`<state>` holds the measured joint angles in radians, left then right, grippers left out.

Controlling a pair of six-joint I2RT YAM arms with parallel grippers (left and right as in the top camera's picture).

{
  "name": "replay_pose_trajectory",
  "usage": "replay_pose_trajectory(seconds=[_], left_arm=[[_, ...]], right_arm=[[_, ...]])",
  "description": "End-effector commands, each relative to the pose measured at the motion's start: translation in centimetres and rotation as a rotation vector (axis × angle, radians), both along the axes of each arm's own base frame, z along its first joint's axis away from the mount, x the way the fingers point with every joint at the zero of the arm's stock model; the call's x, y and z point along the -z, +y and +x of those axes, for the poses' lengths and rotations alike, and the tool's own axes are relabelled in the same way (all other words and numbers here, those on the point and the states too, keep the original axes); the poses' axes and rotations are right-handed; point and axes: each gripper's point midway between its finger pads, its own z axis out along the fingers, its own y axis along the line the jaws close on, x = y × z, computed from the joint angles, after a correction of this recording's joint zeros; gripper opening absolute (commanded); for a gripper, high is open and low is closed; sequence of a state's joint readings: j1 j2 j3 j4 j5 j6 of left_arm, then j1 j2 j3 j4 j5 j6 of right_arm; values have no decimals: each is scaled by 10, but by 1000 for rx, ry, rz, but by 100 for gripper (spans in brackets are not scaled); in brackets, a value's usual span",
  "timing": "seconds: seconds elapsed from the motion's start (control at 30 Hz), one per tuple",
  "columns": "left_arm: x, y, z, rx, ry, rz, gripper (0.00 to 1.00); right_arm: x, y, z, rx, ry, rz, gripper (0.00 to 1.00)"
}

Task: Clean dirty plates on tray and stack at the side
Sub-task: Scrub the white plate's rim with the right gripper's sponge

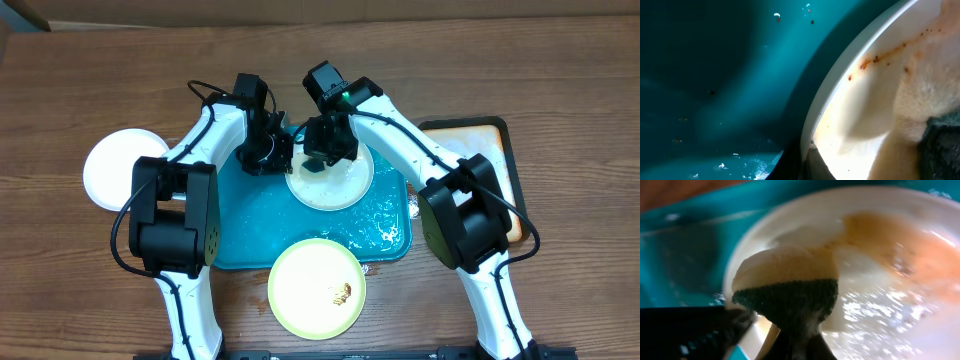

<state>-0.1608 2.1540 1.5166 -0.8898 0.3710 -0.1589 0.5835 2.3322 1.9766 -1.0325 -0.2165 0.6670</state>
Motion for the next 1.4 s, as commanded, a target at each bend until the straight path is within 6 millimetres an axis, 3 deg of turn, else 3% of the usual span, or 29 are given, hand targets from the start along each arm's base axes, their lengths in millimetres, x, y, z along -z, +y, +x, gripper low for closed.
replay_pose_trajectory(seconds=[0.0,0.33,0.6,0.7,0.87,1.2,1.37], left_arm=[[37,23,-14,-14,78,117,4],[37,23,-14,-14,78,113,4],[37,23,-14,-11,78,113,4],[37,23,-15,-12,81,114,4],[37,23,-16,-14,84,115,4],[37,24,-16,-14,84,125,4],[37,25,-17,-14,87,128,4]], right_arm=[[2,15,-5,-42,14,69,4],[25,11,-15,-23,60,53,4],[39,36,-25,-68,97,192,4],[42,33,-21,-32,85,164,4],[52,7,-8,82,51,35,4],[64,-83,14,236,-3,-272,4],[64,-118,21,275,-21,-379,4]])
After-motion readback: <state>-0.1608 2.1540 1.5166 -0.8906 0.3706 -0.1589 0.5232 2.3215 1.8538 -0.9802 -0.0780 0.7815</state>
